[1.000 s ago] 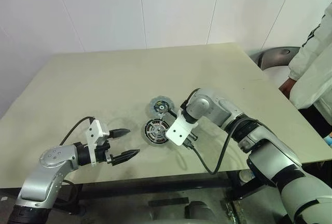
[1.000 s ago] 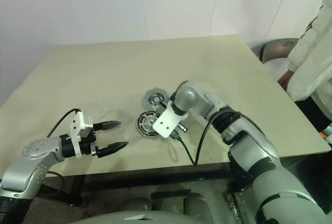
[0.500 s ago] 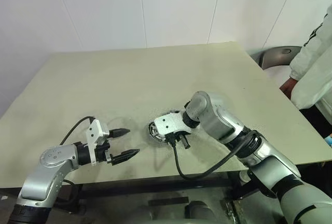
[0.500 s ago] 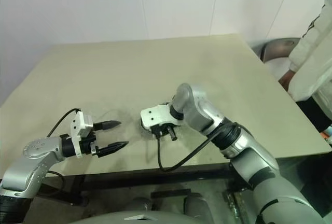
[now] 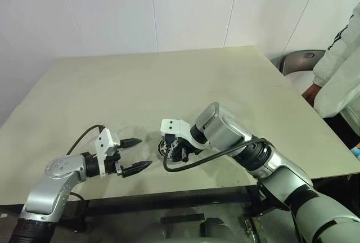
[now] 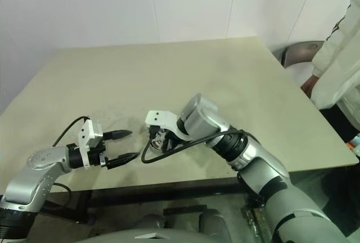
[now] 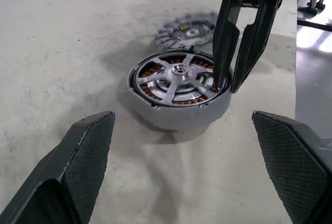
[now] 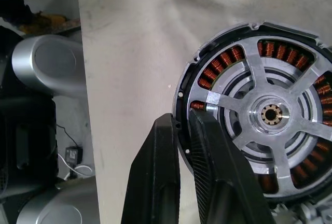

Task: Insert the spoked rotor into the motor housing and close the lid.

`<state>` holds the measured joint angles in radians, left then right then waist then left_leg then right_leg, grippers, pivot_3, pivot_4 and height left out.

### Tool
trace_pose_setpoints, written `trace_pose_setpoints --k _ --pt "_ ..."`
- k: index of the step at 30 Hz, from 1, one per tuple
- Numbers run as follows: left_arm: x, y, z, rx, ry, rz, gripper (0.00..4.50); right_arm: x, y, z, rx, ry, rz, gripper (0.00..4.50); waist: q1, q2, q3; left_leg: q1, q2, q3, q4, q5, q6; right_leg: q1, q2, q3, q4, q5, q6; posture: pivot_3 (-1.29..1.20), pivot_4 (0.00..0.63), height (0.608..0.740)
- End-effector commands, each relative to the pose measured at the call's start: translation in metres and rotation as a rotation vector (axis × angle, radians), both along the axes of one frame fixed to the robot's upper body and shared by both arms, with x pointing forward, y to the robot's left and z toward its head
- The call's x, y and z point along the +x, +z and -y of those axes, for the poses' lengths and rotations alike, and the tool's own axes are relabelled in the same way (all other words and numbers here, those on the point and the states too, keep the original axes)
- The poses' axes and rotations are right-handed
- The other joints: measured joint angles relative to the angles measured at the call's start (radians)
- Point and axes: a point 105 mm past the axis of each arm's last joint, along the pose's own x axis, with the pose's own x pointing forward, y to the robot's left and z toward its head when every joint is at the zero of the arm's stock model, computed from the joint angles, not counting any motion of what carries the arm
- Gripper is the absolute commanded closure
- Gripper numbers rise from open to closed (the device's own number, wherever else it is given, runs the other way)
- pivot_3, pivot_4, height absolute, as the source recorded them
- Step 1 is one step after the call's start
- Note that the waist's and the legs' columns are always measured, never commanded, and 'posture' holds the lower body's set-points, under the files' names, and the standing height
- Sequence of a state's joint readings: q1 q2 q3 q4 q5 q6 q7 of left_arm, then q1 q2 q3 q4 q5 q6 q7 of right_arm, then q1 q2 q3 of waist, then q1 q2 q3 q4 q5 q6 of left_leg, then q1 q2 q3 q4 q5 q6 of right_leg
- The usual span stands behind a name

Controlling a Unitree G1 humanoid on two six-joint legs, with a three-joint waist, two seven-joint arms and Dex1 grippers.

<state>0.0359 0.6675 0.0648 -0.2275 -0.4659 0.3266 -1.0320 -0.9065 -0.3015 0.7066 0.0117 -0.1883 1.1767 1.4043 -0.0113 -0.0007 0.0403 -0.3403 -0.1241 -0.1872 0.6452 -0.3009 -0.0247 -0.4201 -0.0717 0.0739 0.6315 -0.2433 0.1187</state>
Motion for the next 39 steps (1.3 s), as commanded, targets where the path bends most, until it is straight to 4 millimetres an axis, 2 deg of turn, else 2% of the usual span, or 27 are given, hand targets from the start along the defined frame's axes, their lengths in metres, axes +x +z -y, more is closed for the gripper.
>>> trace_pose_setpoints --k 1,5,6,7,12,17,22,25,28,33,36,39 --pt "0.004 0.009 -0.001 0.004 0.000 0.044 0.00 0.011 0.002 -0.005 0.005 -0.006 0.066 4.43 -0.003 0.000 0.000 0.001 0.000 0.000 0.000 0.000 0.000 0.000 0.000 0.000 0.000 0.000 0.000 0.00 0.000 0.740" --pt "0.005 0.008 -0.001 0.006 0.001 0.045 0.00 0.011 0.003 -0.003 0.004 0.018 0.078 4.43 -0.003 0.000 0.000 0.001 0.001 0.000 0.000 0.001 -0.002 0.001 0.001 0.000 0.001 0.001 -0.002 0.00 0.000 0.740" --pt "0.005 0.008 0.000 0.006 0.001 0.045 0.00 0.010 0.004 -0.003 0.006 0.018 0.077 3.69 -0.002 0.000 0.000 0.002 0.001 0.000 0.001 0.001 -0.002 0.001 0.001 0.000 0.001 0.002 -0.002 0.00 0.000 0.740" --pt "0.005 0.008 0.000 0.006 0.000 0.046 0.00 0.009 0.005 -0.003 0.008 0.019 0.075 3.47 -0.002 0.000 0.000 0.002 0.001 0.000 0.001 0.002 -0.003 0.001 0.002 0.000 0.001 0.002 -0.002 0.00 0.000 0.740" --pt "0.004 0.008 0.003 0.004 -0.003 0.048 0.00 0.005 0.017 -0.004 0.034 0.026 0.069 1.73 -0.001 0.000 0.000 0.001 0.002 -0.001 0.001 0.002 -0.003 0.001 0.002 0.000 0.001 0.002 -0.003 0.00 0.000 0.740" --pt "0.004 0.008 0.004 0.002 -0.004 0.048 0.00 0.005 0.040 -0.008 0.099 0.024 0.071 0.03 -0.001 0.000 0.000 0.000 0.002 0.000 0.001 0.002 -0.003 0.000 0.002 0.000 0.001 0.002 -0.003 0.00 0.000 0.740" --pt "0.005 0.008 0.001 0.001 0.002 0.043 0.00 0.021 0.086 -0.005 0.266 -0.061 0.111 0.01 -0.001 0.000 0.000 0.000 0.002 -0.001 0.000 0.002 -0.003 0.000 0.002 0.000 0.000 0.002 -0.003 0.00 0.000 0.740" --pt "0.005 0.008 -0.001 0.000 0.004 0.042 0.00 0.043 0.100 0.013 0.341 -0.165 0.163 0.01 0.002 -0.001 0.000 0.000 0.002 -0.001 0.000 0.002 -0.003 0.000 0.002 0.000 0.000 0.002 -0.003 0.00 0.000 0.740" --pt "0.005 0.008 -0.001 0.002 0.003 0.040 0.00 0.052 0.098 0.045 0.355 -0.226 0.194 0.01 0.007 -0.001 -0.001 0.000 0.001 -0.001 0.000 0.002 -0.003 0.001 0.001 -0.001 -0.001 0.002 -0.003 0.00 0.000 0.740" --pt "0.003 0.008 -0.001 0.007 -0.003 0.036 0.00 0.047 0.089 0.095 0.396 -0.248 0.247 0.01 0.016 -0.001 0.000 -0.001 0.001 0.002 0.000 0.000 0.000 0.000 0.000 -0.001 -0.002 0.002 -0.002 0.00 0.000 0.740" --pt "0.003 0.009 -0.003 0.010 -0.006 0.037 0.00 0.039 0.087 0.117 0.424 -0.253 0.271 0.01 0.018 0.000 0.000 -0.002 0.002 0.004 -0.001 0.000 0.000 -0.001 0.000 -0.001 -0.002 0.002 -0.002 0.00 0.000 0.740" --pt "0.004 0.010 -0.005 0.011 -0.007 0.037 0.00 0.035 0.085 0.130 0.479 -0.276 0.294 0.01 0.019 -0.001 0.000 -0.002 0.002 0.005 0.000 0.000 0.001 -0.001 0.000 0.000 -0.002 0.002 -0.002 0.00 0.000 0.740"
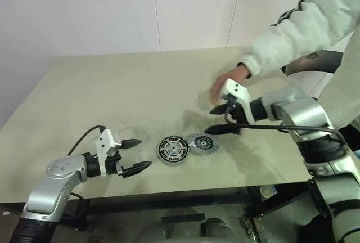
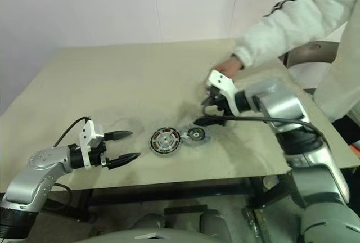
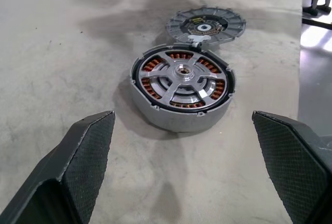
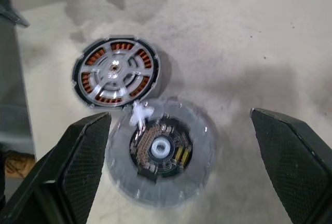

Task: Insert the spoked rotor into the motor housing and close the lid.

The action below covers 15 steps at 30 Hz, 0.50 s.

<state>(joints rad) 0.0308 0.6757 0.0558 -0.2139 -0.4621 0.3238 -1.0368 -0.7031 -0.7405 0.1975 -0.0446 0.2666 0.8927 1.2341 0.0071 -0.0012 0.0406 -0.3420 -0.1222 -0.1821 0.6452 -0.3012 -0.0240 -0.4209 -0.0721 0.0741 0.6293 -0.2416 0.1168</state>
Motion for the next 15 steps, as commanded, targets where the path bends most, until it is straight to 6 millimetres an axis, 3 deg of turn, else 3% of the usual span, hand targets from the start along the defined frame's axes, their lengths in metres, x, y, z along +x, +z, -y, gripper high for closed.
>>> trace_pose_setpoints --k 1,9,15 --pt "0.004 0.012 -0.005 0.002 0.000 0.048 0.00 -0.003 0.020 0.006 0.093 0.015 0.137 0.01 0.003 0.000 0.000 0.000 0.000 0.000 0.000 0.000 0.000 0.001 0.000 0.000 0.000 0.000 0.000 0.00 0.000 0.740" --pt "0.006 0.013 -0.009 -0.007 0.024 0.044 0.00 -0.019 0.004 0.031 0.134 -0.014 0.185 0.01 0.008 -0.001 0.000 0.002 0.000 0.000 0.002 0.000 0.001 0.004 0.000 0.000 -0.001 0.000 0.000 0.00 0.000 0.740" --pt "0.006 0.012 -0.011 -0.007 0.024 0.045 0.00 -0.022 0.002 0.031 0.140 -0.006 0.168 0.01 0.006 -0.001 0.000 0.003 0.001 0.001 0.002 0.000 0.001 0.004 0.000 0.000 -0.001 0.000 0.000 0.00 0.000 0.740"
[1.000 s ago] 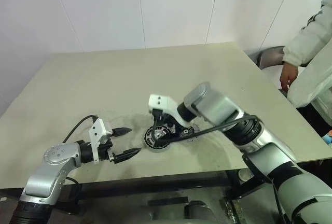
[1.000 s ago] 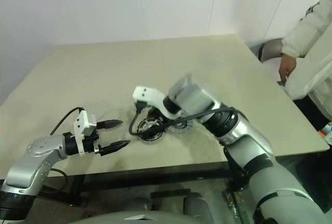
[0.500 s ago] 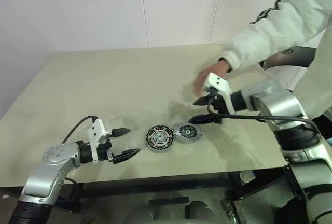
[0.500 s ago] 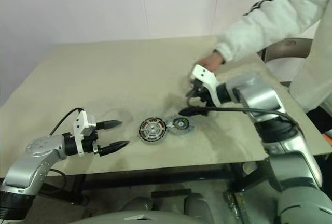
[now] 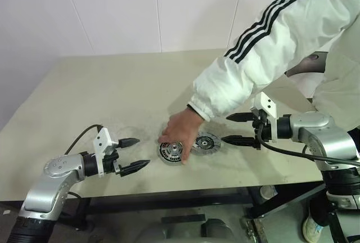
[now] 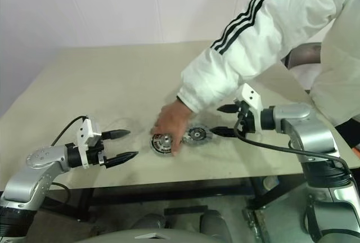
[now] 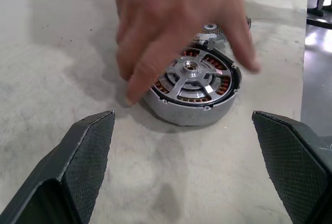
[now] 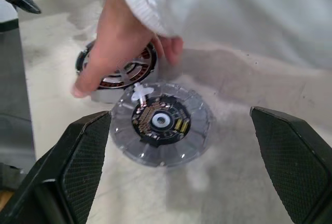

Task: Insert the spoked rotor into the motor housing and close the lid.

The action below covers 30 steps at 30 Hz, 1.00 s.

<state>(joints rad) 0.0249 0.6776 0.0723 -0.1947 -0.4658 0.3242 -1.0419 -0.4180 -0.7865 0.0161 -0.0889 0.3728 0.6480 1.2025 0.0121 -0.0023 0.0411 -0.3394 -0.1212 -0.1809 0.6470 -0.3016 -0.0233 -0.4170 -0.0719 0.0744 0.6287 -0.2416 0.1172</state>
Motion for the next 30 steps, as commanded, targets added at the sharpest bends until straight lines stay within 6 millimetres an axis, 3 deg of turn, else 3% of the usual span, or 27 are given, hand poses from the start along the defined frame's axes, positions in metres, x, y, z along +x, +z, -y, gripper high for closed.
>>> trace_pose_setpoints --k 1,21,26,30 --pt "0.004 0.011 -0.006 -0.003 0.007 0.046 0.00 -0.001 0.022 -0.004 0.014 0.032 0.081 0.01 0.002 0.000 0.000 0.000 0.000 0.000 0.000 0.000 0.000 0.000 0.000 0.000 0.000 0.000 0.000 0.00 0.000 0.740" --pt "0.010 0.010 -0.013 0.009 0.004 0.054 0.00 -0.001 0.019 -0.012 0.006 0.074 0.071 0.01 0.003 0.000 0.000 0.000 0.000 0.000 0.000 0.000 0.000 0.000 0.000 0.000 -0.001 0.000 0.000 0.00 0.000 0.740" --pt "0.011 0.011 -0.013 0.007 -0.006 0.060 0.00 -0.006 0.017 -0.034 -0.035 0.170 0.075 0.01 0.000 0.000 0.000 0.000 0.000 0.000 0.000 0.000 0.000 0.000 0.000 0.000 0.000 0.000 0.000 0.00 0.000 0.740" --pt "0.012 0.012 -0.012 0.004 -0.015 0.064 0.00 -0.005 0.009 -0.054 -0.183 0.253 0.057 0.01 0.002 0.000 0.000 0.000 0.000 0.000 0.001 0.000 0.000 0.000 0.000 0.000 0.000 0.000 0.000 0.00 0.000 0.740"
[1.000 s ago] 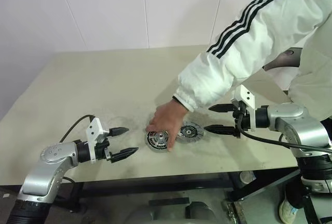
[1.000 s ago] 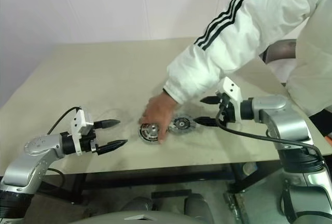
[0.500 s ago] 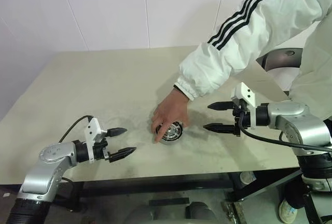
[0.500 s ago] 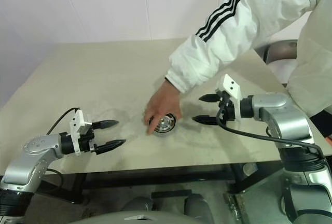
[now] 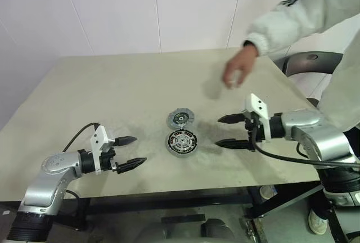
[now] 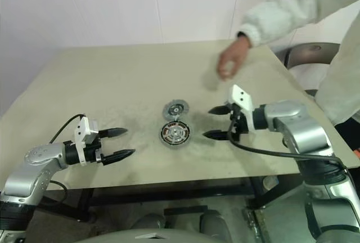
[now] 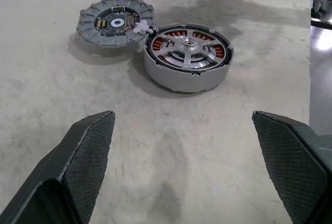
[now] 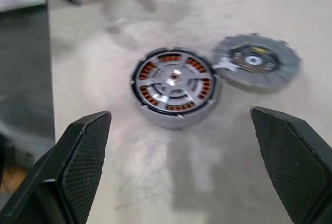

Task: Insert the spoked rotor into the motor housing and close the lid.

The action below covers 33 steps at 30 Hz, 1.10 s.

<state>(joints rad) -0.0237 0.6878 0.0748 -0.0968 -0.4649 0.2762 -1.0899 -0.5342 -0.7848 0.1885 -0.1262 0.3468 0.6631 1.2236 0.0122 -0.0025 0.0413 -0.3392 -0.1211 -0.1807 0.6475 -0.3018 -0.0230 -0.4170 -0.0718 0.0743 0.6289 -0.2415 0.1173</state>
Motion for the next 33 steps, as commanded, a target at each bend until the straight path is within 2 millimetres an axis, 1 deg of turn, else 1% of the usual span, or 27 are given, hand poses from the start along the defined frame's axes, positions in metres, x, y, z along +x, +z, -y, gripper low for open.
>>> trace_pose_setpoints --k 1,4,8,12,16,19,25,32,33 --pt "0.004 0.012 -0.002 0.006 -0.009 0.055 0.00 -0.004 0.007 -0.025 -0.110 0.135 0.063 0.01 0.002 0.000 0.000 0.000 0.000 0.000 0.000 0.000 0.000 0.000 0.000 0.000 0.000 0.000 0.000 0.00 0.000 0.740" --pt "0.003 0.012 -0.001 0.004 -0.011 0.055 0.00 -0.010 0.002 -0.039 -0.194 0.275 0.085 0.01 0.003 -0.001 0.000 -0.001 0.000 -0.001 0.000 0.000 0.000 0.000 0.000 0.000 -0.001 0.000 0.000 0.00 0.000 0.740" --pt "0.003 0.013 0.002 0.001 -0.011 0.057 0.00 -0.007 -0.007 -0.046 -0.332 0.421 0.179 0.01 0.002 -0.001 0.000 -0.001 0.000 0.000 0.000 0.000 0.000 -0.001 0.000 0.000 -0.001 0.000 0.000 0.00 0.000 0.740" --pt "0.001 0.015 0.004 -0.003 -0.011 0.063 0.00 0.009 -0.019 -0.049 -0.496 0.582 0.305 0.01 -0.001 -0.001 0.000 0.000 0.000 0.001 0.000 0.000 0.000 -0.001 0.000 0.000 0.000 0.000 0.000 0.00 0.000 0.740" --pt "0.001 0.015 0.003 -0.004 -0.004 0.064 0.00 0.019 -0.023 -0.051 -0.564 0.685 0.386 0.01 -0.001 -0.001 0.000 0.000 0.000 0.001 0.000 0.000 0.000 -0.002 0.000 0.000 0.001 0.000 0.000 0.00 0.000 0.740" --pt "0.001 0.015 0.003 -0.005 -0.001 0.063 0.00 0.023 -0.027 -0.051 -0.609 0.754 0.428 0.01 0.001 -0.001 0.000 0.000 0.000 0.001 -0.001 0.000 0.000 -0.003 0.000 0.000 0.001 0.001 0.000 0.00 0.000 0.740" --pt "-0.001 0.014 0.004 -0.009 0.002 0.065 0.00 0.024 -0.030 -0.058 -0.636 0.849 0.459 0.01 0.000 -0.001 0.000 0.000 0.000 0.001 -0.001 0.000 0.000 -0.003 0.001 0.000 0.002 0.001 0.000 0.00 0.000 0.740" --pt "-0.001 0.014 0.005 -0.009 0.006 0.065 0.00 0.030 -0.040 -0.057 -0.683 0.888 0.468 0.01 0.000 -0.001 0.000 0.000 0.000 0.001 -0.001 0.000 0.000 -0.003 0.001 0.000 0.002 0.001 0.000 0.00 0.000 0.740" --pt "-0.001 0.014 0.005 -0.008 0.005 0.066 0.00 0.031 -0.043 -0.058 -0.686 0.887 0.466 0.19 0.000 -0.001 0.000 0.000 0.000 0.001 -0.001 0.000 0.000 -0.003 0.001 0.000 0.002 0.001 0.000 0.00 0.000 0.740"
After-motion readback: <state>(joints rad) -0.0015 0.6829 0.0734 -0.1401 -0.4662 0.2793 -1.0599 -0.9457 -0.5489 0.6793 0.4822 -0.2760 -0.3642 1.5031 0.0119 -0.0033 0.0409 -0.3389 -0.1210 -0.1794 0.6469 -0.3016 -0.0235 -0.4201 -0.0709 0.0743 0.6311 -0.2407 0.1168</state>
